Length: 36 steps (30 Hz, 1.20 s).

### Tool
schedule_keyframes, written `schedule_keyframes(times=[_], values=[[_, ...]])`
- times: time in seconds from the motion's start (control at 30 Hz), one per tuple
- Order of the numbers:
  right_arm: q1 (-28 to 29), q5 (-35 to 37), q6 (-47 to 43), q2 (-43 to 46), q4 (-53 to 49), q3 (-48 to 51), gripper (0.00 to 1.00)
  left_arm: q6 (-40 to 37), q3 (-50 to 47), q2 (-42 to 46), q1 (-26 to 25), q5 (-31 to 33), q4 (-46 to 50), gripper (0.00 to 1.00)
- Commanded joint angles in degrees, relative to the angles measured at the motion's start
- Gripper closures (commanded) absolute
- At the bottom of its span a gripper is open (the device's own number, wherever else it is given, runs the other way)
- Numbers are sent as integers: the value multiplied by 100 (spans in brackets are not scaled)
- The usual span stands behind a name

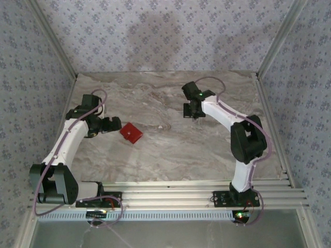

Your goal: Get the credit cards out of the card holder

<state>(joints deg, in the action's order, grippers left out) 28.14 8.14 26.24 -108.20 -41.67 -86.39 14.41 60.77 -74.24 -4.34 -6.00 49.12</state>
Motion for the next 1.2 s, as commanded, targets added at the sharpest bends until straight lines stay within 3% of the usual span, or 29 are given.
schedule_keyframes(times=[0.0,0.17,0.43,0.9,1.17], values=[[162,20,271,-530,-251,-742,100,-35,-74,68,-90,-44,67,1],[269,-58,349,-962,-315,-1206,100,-53,-66,28,-118,-24,80,1],[284,-36,547,-1072,-218,-1110,99,-88,-50,-71,-123,-2,106,1],[307,-114,479,-751,-253,-1033,76,-22,-34,-233,-198,-93,112,3],[351,-77,314,-191,-452,-957,73,501,197,-500,-557,-8,24,3]])
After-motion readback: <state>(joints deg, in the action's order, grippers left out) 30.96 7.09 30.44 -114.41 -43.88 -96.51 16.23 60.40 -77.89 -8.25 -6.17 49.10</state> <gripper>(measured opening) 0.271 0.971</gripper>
